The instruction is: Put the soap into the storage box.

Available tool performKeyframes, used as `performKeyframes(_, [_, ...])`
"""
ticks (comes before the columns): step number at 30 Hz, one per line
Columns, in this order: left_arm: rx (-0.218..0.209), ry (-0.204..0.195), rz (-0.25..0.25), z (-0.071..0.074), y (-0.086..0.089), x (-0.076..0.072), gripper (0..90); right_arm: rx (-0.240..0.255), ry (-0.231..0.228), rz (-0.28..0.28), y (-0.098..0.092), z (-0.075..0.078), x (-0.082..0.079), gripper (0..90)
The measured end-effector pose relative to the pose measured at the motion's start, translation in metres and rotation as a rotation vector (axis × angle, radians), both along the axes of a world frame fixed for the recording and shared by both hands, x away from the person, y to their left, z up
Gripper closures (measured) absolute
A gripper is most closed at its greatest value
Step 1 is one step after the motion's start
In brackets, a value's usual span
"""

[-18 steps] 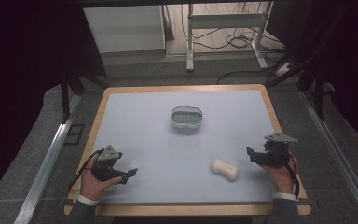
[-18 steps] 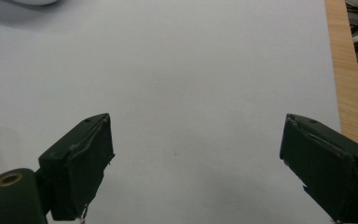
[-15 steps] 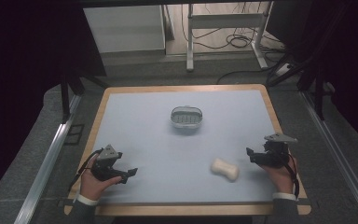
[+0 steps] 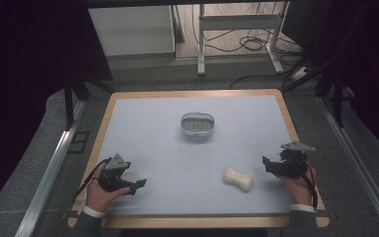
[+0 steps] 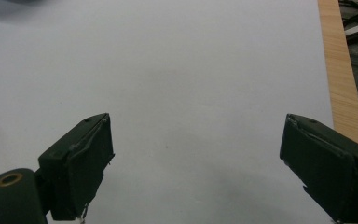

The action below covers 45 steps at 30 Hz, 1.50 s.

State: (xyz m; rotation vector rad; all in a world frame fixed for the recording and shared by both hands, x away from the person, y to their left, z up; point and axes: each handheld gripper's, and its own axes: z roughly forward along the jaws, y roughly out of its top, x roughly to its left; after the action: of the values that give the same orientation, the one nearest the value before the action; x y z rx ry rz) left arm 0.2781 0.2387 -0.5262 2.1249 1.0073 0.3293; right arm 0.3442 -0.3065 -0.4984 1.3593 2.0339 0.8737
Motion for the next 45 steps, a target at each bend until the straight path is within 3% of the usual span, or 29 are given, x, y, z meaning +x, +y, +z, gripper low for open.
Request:
performKeyframes(8, [0.009, 0.008, -0.007, 0.000, -0.001, 0.000, 8.0, -0.002, 0.000, 0.001, -0.003, 0.001, -0.001, 9.2])
performKeyframes(12, [0.012, 0.012, -0.008, -0.001, -0.001, 0.000, 7.9, 0.021, -0.004, 0.011, -0.004, 0.003, -0.002, 9.2])
performKeyframes(30, [0.021, 0.017, -0.014, -0.001, -0.001, 0.000, 8.0, 0.050, -0.048, 0.089, 0.009, 0.030, -0.016, 12.0])
performKeyframes(39, [0.000, 0.008, 0.002, 0.005, 0.005, -0.003, 8.0, 0.008, -0.017, 0.170, 0.030, 0.037, -0.017, 13.7])
performKeyframes(45, [-0.005, 0.011, -0.004, 0.005, 0.004, -0.003, 8.0, -0.031, -0.007, 0.192, 0.040, 0.048, -0.020, 13.7])
